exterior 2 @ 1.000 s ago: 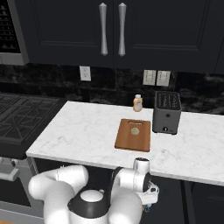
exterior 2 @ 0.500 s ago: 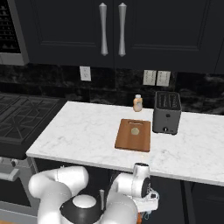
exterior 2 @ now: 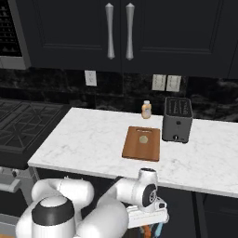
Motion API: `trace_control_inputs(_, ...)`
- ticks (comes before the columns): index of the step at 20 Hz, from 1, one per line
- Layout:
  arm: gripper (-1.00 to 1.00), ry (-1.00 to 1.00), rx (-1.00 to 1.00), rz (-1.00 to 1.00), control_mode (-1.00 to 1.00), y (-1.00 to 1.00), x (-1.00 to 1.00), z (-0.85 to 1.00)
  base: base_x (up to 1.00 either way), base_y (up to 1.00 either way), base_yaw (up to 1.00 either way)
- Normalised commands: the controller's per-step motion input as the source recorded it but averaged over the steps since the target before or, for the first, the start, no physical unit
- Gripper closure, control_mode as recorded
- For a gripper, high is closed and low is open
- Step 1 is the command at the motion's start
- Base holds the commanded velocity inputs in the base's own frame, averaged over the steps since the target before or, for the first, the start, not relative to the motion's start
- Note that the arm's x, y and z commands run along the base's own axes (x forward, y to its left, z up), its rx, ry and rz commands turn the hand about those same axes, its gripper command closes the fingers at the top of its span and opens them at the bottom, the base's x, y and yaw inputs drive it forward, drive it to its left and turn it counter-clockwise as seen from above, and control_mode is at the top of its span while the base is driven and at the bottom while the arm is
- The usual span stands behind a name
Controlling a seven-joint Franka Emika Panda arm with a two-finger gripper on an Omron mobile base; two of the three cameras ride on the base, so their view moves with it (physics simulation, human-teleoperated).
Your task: Place the appropriate cutting tool for cutting the garlic skin on the cutting board.
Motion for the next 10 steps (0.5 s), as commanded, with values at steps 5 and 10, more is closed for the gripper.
trace_control_inputs(5, 1.00, -0.06, 0.00, 0.08, -1.00, 0.03, 0.02, 1.00, 0.00, 0.00, 0.00)
trace_control_inputs(10, 1.00, -0.14, 0.00, 0.11, -1.00, -0.02, 0.20, 1.00, 0.00, 0.00, 0.00)
